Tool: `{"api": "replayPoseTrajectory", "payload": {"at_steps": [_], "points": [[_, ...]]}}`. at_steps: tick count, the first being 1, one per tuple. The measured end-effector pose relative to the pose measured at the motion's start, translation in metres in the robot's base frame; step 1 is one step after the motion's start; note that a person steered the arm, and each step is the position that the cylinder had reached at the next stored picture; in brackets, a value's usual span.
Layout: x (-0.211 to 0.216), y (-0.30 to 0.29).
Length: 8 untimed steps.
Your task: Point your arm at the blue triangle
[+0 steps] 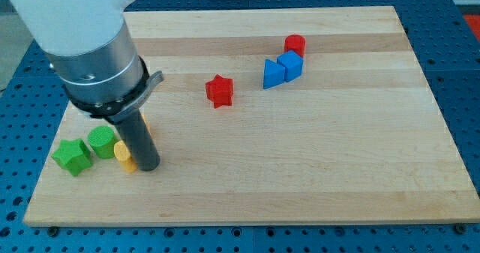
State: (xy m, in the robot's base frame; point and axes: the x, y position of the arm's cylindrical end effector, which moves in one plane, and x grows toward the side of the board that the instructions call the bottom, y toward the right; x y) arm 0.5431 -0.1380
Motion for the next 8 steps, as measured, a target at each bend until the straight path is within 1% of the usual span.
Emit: {"api": "replayPoseTrajectory", "payload": {"at_steps": [1,2,3,5,8], "points": [[-0.008,0.059],[-0.029,0.119],[-0.040,0.144],[-0.054,0.155],[-0.072,0.157]]}}
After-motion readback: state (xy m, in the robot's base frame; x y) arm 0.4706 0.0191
